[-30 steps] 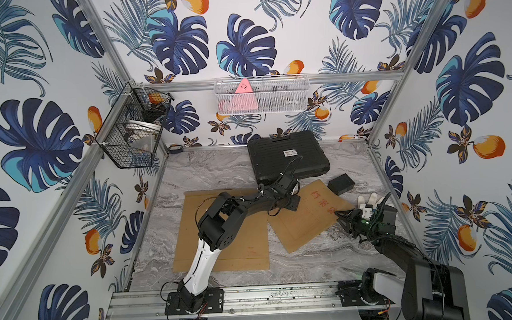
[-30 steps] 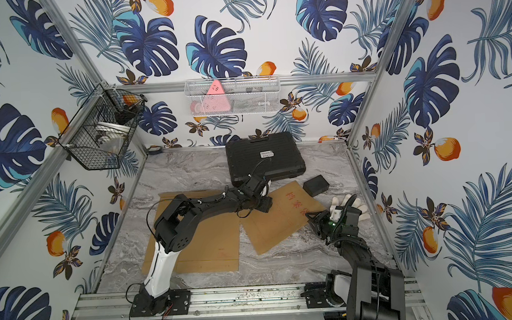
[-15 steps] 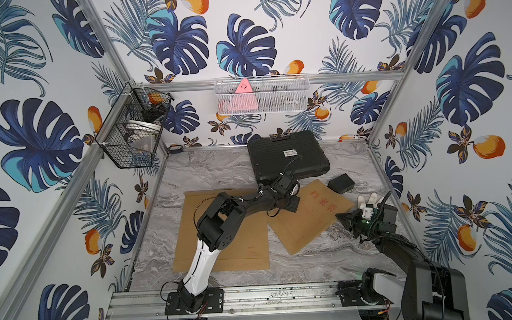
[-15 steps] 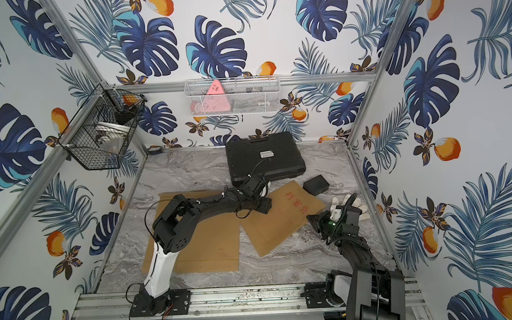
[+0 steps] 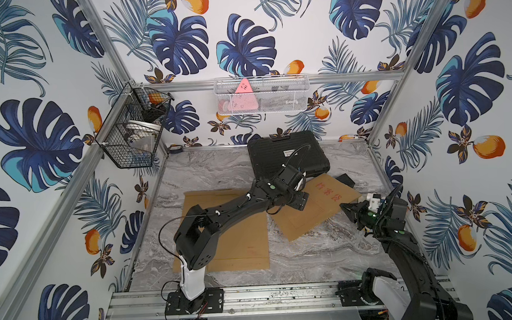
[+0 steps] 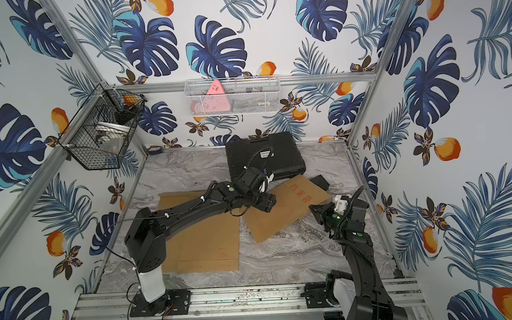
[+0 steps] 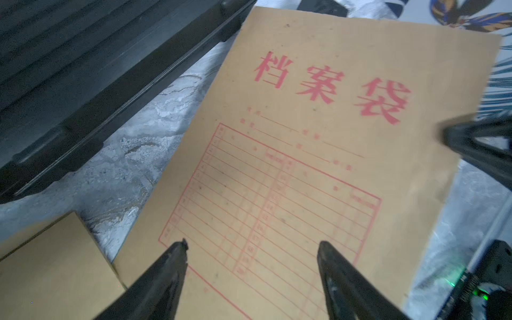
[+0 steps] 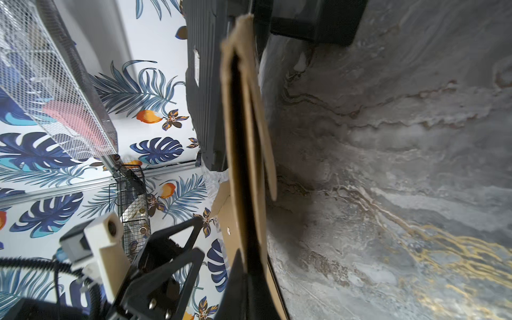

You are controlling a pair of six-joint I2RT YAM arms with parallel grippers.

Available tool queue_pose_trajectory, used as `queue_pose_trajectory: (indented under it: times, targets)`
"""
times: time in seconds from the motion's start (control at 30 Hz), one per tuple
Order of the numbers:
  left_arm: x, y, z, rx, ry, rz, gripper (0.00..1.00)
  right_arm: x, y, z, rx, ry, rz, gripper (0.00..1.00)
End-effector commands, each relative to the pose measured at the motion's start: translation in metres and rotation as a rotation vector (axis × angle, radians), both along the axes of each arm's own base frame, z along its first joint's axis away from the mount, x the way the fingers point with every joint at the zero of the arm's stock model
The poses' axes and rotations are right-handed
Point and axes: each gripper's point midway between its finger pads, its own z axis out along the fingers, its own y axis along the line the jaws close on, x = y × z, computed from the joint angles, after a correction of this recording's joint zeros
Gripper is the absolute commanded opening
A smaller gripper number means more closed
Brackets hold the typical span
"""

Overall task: Open the file bag
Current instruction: Pick up the file bag from the file bag.

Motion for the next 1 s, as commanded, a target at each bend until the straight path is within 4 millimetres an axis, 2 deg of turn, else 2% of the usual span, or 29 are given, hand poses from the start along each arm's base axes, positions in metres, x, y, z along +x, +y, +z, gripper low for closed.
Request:
queue_pose_trajectory:
  times: [0.0,0.17,0.3,0.5,0.63,0.97]
  targets:
    - [-0.032,-0.002,0.012,0.027,-0.049,-0.055,0.79,-0.001,0.002,0.013,0.041,0.027,-0.010,0.00]
    - [-0.092,-0.029,0.023,0.036,-0.103,-0.197,0.81,-0.003,-0.003,0.031,0.027,0.048,-0.047,0.00]
    - [-0.111,-0.047,0.028,0.128,-0.193,-0.261,0.83,-0.002,0.000,0.036,0.065,0.044,-0.041,0.00]
    - [-0.105,-0.064,0.020,0.306,-0.303,-0.288,0.78,-0.002,0.002,0.040,0.069,0.044,-0.030,0.00]
    - [-0.096,-0.066,0.009,0.435,-0.357,-0.284,0.72,-0.003,0.003,0.041,0.072,0.043,-0.025,0.00]
    - [-0.078,-0.071,0.006,0.527,-0.427,-0.270,0.49,-0.005,0.005,0.040,0.077,0.051,-0.013,0.00]
